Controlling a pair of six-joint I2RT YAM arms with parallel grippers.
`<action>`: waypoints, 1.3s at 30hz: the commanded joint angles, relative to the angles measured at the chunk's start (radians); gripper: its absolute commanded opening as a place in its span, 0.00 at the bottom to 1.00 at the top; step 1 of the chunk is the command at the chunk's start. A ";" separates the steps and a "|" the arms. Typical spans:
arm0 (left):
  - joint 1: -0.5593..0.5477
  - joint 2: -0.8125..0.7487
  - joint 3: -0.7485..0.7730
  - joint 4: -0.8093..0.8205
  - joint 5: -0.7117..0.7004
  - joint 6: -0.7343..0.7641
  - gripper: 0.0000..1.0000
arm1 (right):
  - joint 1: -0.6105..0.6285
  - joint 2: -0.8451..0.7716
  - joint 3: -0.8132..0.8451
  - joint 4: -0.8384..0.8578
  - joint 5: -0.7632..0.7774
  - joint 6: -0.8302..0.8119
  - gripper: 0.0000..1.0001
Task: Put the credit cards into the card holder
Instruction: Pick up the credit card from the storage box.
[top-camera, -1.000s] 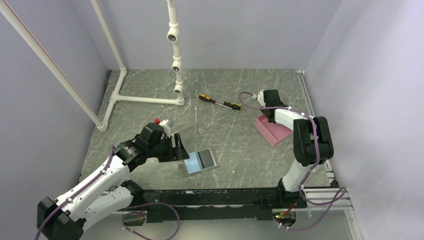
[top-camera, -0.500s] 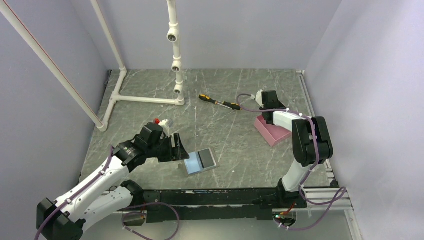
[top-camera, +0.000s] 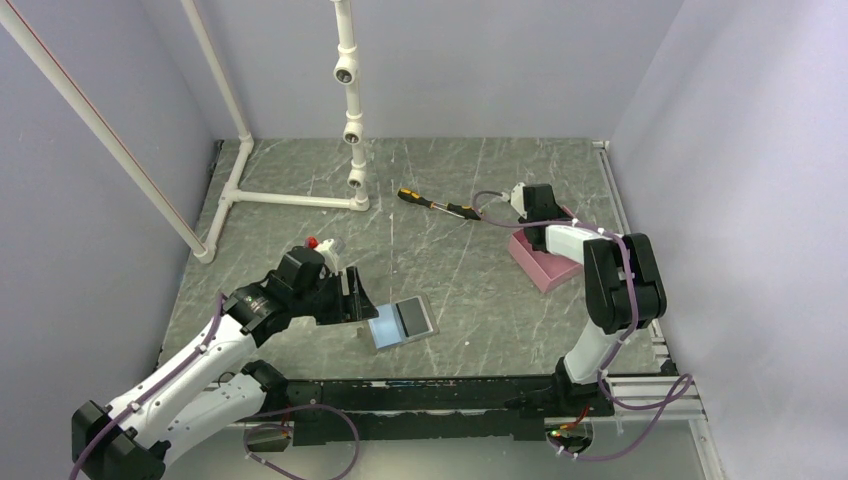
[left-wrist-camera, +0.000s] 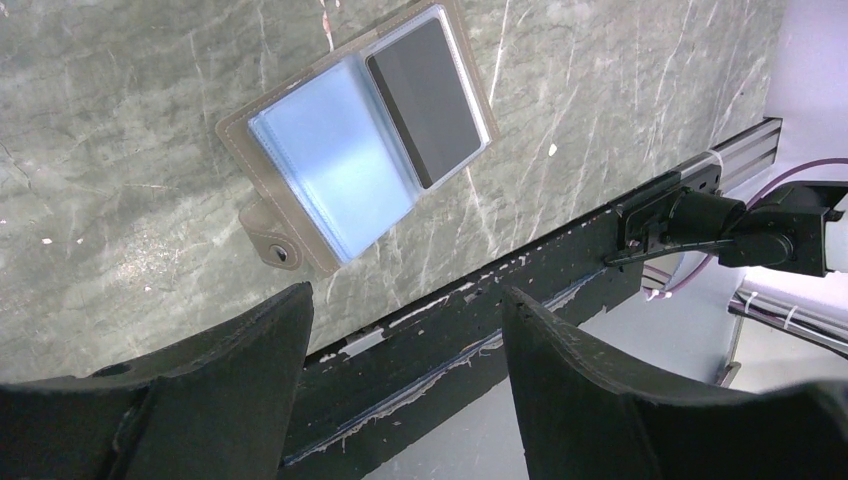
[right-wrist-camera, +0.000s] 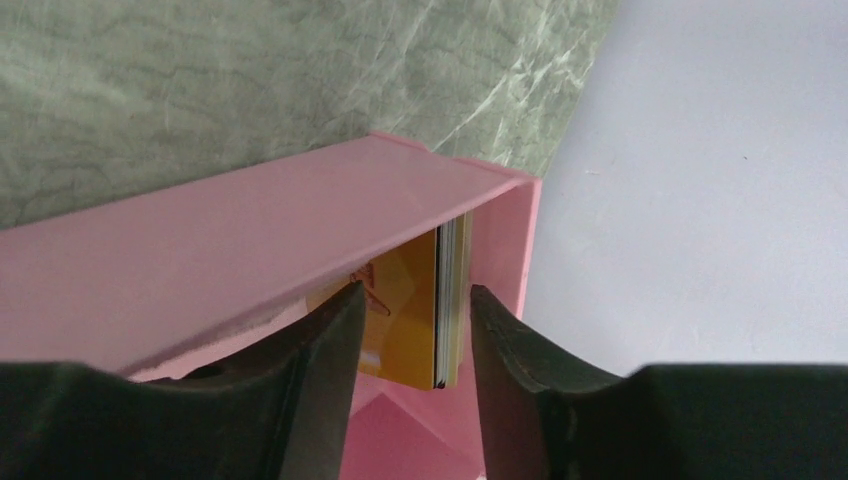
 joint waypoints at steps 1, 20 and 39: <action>0.005 -0.018 -0.007 0.014 0.024 -0.002 0.74 | 0.004 -0.051 -0.046 0.026 -0.038 0.021 0.50; 0.005 -0.004 -0.003 0.025 0.042 -0.002 0.73 | 0.012 -0.154 -0.073 0.015 -0.018 0.080 0.79; 0.006 -0.029 -0.004 0.003 0.033 -0.003 0.73 | -0.080 -0.026 0.050 -0.092 -0.098 0.160 0.97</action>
